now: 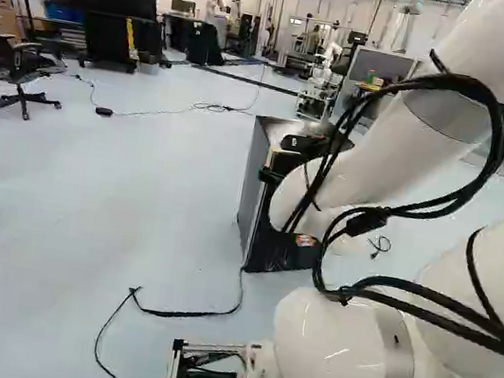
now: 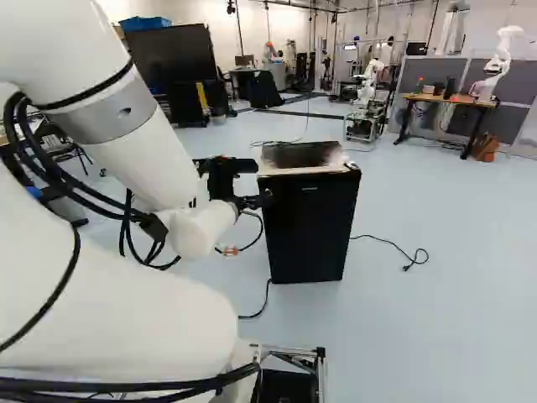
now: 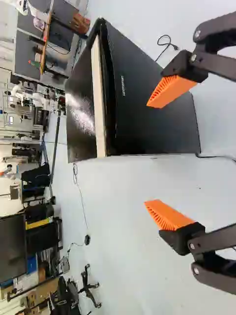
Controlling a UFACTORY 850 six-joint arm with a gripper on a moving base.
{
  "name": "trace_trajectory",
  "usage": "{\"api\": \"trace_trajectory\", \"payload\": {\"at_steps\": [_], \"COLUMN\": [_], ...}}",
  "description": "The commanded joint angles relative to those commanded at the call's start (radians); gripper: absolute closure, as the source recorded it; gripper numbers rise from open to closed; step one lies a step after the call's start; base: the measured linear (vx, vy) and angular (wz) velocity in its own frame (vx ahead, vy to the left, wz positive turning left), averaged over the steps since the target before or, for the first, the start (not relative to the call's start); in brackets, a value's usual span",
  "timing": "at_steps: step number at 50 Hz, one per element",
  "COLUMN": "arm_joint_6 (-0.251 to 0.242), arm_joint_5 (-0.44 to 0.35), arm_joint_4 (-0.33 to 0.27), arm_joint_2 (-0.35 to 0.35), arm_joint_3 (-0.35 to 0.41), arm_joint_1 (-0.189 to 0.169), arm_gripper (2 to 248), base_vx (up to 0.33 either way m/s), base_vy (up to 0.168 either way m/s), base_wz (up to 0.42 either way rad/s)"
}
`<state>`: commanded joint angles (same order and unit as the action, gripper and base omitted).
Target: Grab a drink from the fridge
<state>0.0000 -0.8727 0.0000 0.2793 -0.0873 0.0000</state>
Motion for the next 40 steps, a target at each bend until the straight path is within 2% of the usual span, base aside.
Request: {"api": "trace_trajectory", "payload": {"at_steps": [40], "arm_joint_6": [0.000], "arm_joint_5": [0.000], "arm_joint_4": [0.000], "arm_joint_2": [-0.013], "arm_joint_3": [-0.011], "arm_joint_1": [0.000], "arm_gripper": [3], "base_vx": [0.000], "base_vy": [0.000], "base_wz": [0.000]}}
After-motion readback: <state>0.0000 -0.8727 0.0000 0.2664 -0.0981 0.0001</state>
